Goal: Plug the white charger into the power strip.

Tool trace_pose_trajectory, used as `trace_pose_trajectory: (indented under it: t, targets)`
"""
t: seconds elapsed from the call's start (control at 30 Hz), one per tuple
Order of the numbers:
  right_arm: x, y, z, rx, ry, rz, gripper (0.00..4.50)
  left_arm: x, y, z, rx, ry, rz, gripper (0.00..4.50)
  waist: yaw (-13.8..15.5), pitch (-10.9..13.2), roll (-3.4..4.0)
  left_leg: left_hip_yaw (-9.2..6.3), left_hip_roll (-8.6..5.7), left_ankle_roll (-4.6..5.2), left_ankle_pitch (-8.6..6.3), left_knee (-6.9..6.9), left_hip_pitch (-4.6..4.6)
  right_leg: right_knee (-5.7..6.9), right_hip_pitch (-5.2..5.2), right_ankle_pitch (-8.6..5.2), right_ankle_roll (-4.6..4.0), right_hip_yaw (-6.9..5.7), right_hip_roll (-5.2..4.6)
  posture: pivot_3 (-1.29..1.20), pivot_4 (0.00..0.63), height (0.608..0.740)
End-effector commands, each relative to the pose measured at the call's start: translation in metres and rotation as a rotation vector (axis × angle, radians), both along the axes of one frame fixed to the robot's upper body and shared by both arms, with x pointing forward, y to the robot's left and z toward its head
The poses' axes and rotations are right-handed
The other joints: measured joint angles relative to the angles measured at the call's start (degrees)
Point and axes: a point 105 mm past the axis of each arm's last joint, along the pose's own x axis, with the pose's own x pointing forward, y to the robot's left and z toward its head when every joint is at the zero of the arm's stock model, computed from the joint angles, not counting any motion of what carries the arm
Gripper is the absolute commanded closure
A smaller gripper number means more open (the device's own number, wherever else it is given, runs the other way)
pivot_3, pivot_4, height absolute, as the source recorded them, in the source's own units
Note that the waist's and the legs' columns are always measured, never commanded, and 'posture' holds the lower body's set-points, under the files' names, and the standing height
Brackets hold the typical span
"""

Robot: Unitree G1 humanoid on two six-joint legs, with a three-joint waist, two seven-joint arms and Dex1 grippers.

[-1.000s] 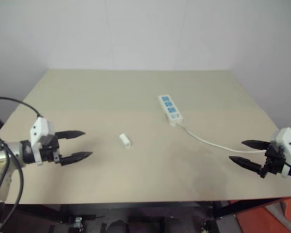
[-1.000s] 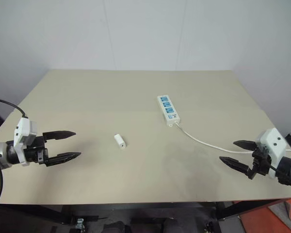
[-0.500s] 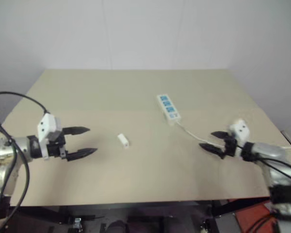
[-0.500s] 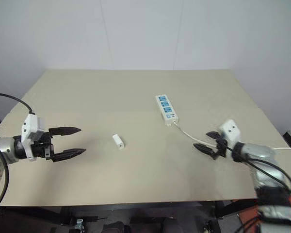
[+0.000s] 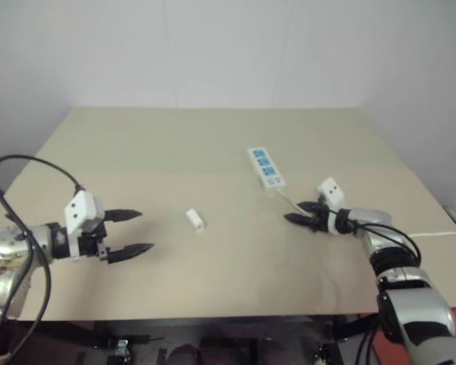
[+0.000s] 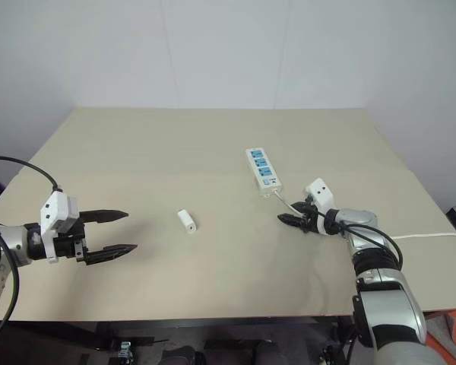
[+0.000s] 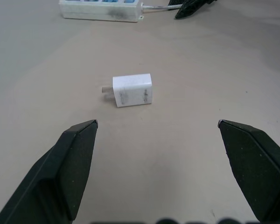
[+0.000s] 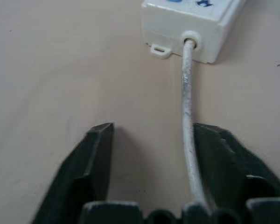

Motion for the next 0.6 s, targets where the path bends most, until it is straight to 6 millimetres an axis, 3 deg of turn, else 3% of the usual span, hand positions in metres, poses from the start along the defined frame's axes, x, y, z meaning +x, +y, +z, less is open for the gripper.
trace_pose_trajectory:
  t: [0.03,0.2,0.4,0.53,0.6]
  targets:
    - [0.004,-0.001,0.002,-0.017,-0.013,-0.008,2.64,0.000,0.000,0.010,0.016,-0.047,-0.004,0.00,-0.1,0.0,0.00,0.00,0.00,0.00,0.00,-0.01,0.00,0.00,0.00,0.00,0.00,-0.01,0.01,0.00,0.150,0.740]
    - [0.003,-0.001,0.002,-0.060,-0.044,0.016,4.45,0.002,-0.001,0.010,0.019,-0.047,-0.011,0.00,-0.7,0.0,0.00,-0.01,0.00,0.00,0.00,-0.01,-0.01,0.00,0.00,0.00,0.00,-0.01,-0.01,0.00,0.150,0.740]
    - [-0.022,-0.003,0.022,-0.049,-0.156,0.130,4.45,0.003,-0.001,0.013,0.019,-0.053,-0.017,0.00,-0.6,0.0,0.02,-0.09,0.01,0.00,0.00,-0.03,-0.05,-0.02,0.00,0.00,0.00,-0.07,-0.01,0.00,0.150,0.740]
    - [-0.061,-0.018,0.025,-0.066,-0.138,0.182,4.45,0.002,0.001,0.013,0.021,-0.049,-0.019,0.00,0.1,0.0,0.06,-0.18,0.00,0.00,-0.01,-0.05,-0.19,-0.05,-0.06,0.00,0.02,-0.12,-0.07,0.00,0.150,0.740]
    - [-0.079,-0.027,0.018,-0.080,-0.079,0.164,4.45,0.002,0.001,0.012,0.022,-0.042,-0.023,0.00,0.4,0.0,0.05,-0.14,-0.01,0.01,-0.02,-0.03,-0.18,-0.07,-0.08,0.00,0.03,-0.10,-0.07,0.00,0.150,0.740]
